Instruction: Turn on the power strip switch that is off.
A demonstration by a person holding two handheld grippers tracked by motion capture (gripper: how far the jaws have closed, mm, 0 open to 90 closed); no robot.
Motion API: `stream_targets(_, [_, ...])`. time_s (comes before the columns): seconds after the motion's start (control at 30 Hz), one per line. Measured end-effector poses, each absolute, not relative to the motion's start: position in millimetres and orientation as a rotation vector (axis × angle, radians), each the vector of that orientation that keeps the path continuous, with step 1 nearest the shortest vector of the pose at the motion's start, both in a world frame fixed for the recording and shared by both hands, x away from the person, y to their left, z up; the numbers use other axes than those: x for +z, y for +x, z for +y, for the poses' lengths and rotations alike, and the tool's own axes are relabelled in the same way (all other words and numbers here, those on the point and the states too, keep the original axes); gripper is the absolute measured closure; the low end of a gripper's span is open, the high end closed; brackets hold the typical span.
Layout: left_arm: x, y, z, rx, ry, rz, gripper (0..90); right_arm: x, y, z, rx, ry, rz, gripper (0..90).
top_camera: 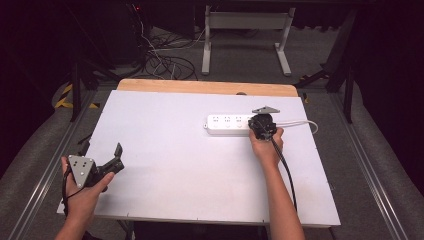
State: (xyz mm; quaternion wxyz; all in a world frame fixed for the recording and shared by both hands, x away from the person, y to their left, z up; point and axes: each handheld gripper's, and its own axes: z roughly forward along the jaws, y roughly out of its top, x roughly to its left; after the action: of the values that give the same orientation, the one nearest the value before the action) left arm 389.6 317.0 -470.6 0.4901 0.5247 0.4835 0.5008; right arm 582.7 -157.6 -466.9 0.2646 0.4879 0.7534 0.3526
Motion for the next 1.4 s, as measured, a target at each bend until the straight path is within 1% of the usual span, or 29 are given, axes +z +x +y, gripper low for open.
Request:
stream_targets(0.2, [-470.3,390.1,316.5,1.212,1.276,1.171,4.7,-466.7,583.4,-158.6,0.958,1.318,2.04,90.0])
stream_targets(0.43, [-470.4,390.5,314.6,1.201,1.284,1.168,4.7,-463.2,578.8,-156.8,0.949,1.244,1.985,90.0])
stream_targets(0.67, [-470.5,390.5,314.8,1.199,1.282,1.171,4.7,-444.3,568.2,-171.7,1.038,1.246,1.937,90.0])
stream_targets(0.87, [-470.6,392.1,314.1,1.191,1.284,1.169,4.7,-428.5,550.2,-185.1,1.103,1.208,1.889,90.0])
stream_targets(0.9, [-470.6,392.4,313.9,1.19,1.285,1.168,4.7,-426.6,546.4,-187.4,1.113,1.211,1.881,82.1])
stream_targets(0.93, [-470.5,392.8,313.7,1.191,1.284,1.166,4.7,-425.2,542.8,-189.4,1.105,1.212,1.865,77.4])
stream_targets(0.97, [-470.5,393.2,313.1,1.187,1.284,1.166,4.7,-423.9,538.9,-191.1,1.1,1.208,1.852,75.0])
stream_targets(1.07, [-470.3,394.2,311.5,1.184,1.289,1.161,4.7,-421.0,529.7,-197.5,1.118,1.219,1.814,64.1])
stream_targets(1.13, [-470.2,395.0,310.5,1.187,1.292,1.157,4.7,-420.4,525.8,-200.5,1.139,1.223,1.801,64.5])
stream_targets(1.2, [-470.3,395.9,309.6,1.181,1.291,1.156,4.7,-420.4,522.0,-201.0,1.138,1.212,1.802,68.0])
stream_targets(1.4, [-470.1,397.0,309.7,1.182,1.292,1.154,4.7,-418.6,506.0,-199.8,1.15,1.18,1.801,61.8])
